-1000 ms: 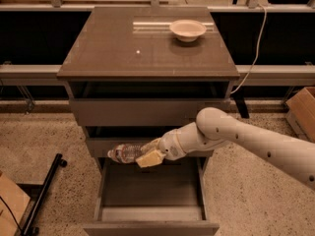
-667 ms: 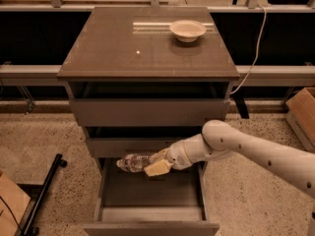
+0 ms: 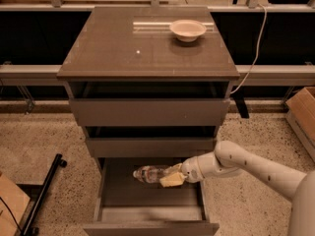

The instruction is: Place water bottle into bottom drawer

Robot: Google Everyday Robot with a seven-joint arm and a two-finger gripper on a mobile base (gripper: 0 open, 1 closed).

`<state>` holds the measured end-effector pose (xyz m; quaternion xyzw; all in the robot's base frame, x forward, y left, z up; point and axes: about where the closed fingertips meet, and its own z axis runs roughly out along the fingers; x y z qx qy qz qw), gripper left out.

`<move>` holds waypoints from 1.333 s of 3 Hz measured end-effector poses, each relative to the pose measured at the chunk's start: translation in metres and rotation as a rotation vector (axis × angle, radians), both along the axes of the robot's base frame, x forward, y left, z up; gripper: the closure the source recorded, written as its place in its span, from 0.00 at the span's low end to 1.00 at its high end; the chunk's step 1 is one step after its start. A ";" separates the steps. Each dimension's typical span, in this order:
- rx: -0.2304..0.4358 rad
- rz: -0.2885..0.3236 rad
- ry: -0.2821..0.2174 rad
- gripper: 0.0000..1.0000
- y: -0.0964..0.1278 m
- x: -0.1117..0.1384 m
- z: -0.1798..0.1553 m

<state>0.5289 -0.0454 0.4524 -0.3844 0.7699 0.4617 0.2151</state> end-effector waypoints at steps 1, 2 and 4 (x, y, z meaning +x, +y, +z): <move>0.017 -0.064 0.030 1.00 -0.033 0.005 -0.047; 0.030 -0.131 0.086 1.00 -0.068 0.008 -0.099; 0.078 -0.131 0.139 1.00 -0.031 0.009 -0.149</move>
Offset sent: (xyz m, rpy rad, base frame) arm 0.0083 -0.1163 -0.1511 0.0387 0.1498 -0.2079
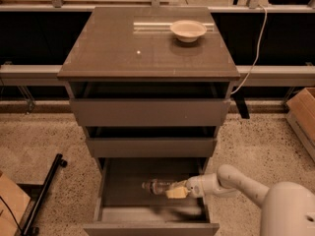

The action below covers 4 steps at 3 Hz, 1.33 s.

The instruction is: Place water bottle into bottom drawer

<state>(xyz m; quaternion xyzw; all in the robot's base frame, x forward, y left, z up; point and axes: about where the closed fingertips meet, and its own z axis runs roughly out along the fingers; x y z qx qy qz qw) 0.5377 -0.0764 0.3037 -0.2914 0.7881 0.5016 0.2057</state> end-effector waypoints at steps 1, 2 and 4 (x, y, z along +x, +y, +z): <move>0.038 0.015 0.042 1.00 0.026 0.000 -0.040; 0.066 0.048 0.128 0.81 0.055 -0.005 -0.081; 0.061 0.100 0.217 0.27 0.092 -0.014 -0.118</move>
Offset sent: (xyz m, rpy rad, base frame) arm -0.0088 0.0851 -0.1301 0.0960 0.2288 0.0844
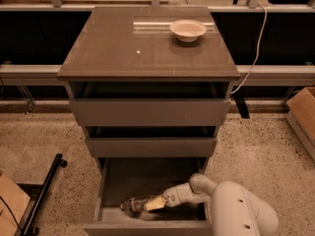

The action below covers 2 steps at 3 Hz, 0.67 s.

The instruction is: Place water bottle into bottom drawer

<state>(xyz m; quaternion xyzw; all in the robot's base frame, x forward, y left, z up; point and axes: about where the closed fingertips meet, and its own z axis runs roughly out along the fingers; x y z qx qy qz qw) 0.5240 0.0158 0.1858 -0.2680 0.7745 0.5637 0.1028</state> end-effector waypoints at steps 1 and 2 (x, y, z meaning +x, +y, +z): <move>-0.004 0.022 0.028 0.03 0.006 -0.005 0.000; -0.003 0.023 0.028 0.00 0.007 -0.005 -0.001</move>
Offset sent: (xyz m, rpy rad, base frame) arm -0.0037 0.0049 -0.0003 -0.0034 0.0223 0.0181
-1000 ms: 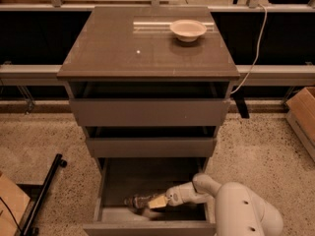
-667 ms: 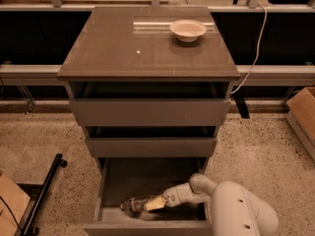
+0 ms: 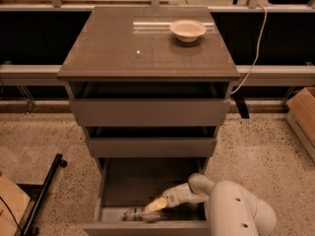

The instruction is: Place water bottle into bottom drawer

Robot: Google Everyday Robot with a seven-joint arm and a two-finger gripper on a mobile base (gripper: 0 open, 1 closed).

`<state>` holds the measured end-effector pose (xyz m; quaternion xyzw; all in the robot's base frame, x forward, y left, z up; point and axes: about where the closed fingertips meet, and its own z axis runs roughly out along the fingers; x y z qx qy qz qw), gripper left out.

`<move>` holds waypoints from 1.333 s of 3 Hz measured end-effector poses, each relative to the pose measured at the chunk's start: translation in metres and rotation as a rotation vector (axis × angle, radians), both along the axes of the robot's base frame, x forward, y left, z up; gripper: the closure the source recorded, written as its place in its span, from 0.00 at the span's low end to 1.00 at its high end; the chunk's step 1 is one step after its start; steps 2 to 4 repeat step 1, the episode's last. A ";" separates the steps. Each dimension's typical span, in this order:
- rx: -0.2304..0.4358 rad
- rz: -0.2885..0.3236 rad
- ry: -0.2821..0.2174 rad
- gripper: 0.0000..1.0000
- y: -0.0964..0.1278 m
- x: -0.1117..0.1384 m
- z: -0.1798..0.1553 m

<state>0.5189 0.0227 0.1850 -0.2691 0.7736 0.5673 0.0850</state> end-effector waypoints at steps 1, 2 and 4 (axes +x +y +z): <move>0.000 0.000 0.000 0.00 0.000 0.000 0.000; 0.000 0.000 0.000 0.00 0.000 0.000 0.000; 0.000 0.000 0.000 0.00 0.000 0.000 0.000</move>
Offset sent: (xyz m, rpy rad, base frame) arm 0.0000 0.0000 0.0000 0.0000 0.0000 0.0000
